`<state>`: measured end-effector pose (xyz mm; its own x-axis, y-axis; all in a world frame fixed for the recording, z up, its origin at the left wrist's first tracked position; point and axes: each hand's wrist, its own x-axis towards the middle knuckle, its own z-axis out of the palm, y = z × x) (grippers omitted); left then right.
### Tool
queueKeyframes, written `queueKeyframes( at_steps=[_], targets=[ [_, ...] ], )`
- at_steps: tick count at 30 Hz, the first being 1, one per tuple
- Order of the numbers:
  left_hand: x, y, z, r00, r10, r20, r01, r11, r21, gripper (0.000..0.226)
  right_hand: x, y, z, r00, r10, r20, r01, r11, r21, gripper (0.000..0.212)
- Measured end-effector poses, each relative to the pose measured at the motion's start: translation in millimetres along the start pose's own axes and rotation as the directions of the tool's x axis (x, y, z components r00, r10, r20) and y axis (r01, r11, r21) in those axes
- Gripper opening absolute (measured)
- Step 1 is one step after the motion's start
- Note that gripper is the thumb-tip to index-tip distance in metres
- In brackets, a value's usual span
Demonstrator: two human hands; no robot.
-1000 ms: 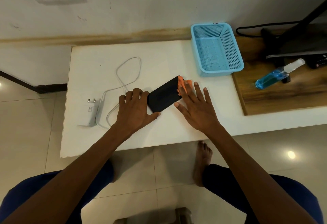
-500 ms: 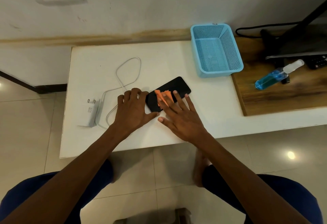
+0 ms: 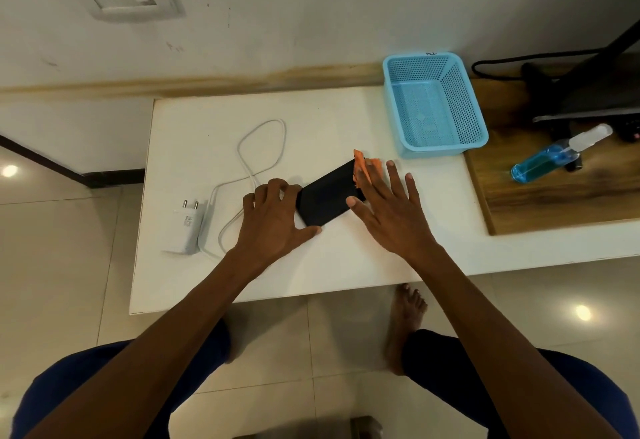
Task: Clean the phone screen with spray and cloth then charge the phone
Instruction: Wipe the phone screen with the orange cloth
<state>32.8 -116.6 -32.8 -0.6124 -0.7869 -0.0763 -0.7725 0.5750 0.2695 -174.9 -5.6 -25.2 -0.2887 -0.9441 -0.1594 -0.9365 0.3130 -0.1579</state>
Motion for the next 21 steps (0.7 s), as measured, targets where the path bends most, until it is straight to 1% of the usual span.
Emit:
queueKeyframes(
  at_steps=[7,10,12,14,18,19,21],
  targets=[
    [-1,-2,0,1.000,0.005,-0.001,-0.005,1.000,0.006,0.082,29,-13,-5,1.000,0.019,-0.008,-0.018,0.998,0.063,0.074],
    [-2,-3,-1,1.000,0.006,-0.018,-0.006,1.000,-0.007,0.083,32,-21,-3,1.000,0.011,0.001,-0.011,0.998,0.068,0.077],
    [-3,-4,-2,0.999,0.004,-0.034,-0.005,1.000,-0.022,0.083,30,-27,-1,0.999,-0.040,0.009,0.039,0.998,0.053,0.077],
    [-4,-4,-2,0.999,-0.004,-0.039,0.002,0.999,-0.036,0.083,24,-37,2,0.992,-0.127,0.005,0.127,0.991,0.044,0.074],
    [-6,-4,0,0.998,0.010,-0.065,-0.011,1.000,-0.018,0.074,8,-55,12,0.946,-0.322,0.032,0.323,0.946,-0.020,0.070],
    [-6,-4,0,0.997,0.015,-0.069,-0.016,1.000,-0.017,0.071,6,-57,13,0.935,-0.353,0.039,0.354,0.934,-0.044,0.070],
    [-5,-4,0,0.998,0.012,-0.060,-0.013,1.000,-0.017,0.071,5,-55,13,0.932,-0.359,0.047,0.362,0.928,-0.091,0.070]
  ],
)
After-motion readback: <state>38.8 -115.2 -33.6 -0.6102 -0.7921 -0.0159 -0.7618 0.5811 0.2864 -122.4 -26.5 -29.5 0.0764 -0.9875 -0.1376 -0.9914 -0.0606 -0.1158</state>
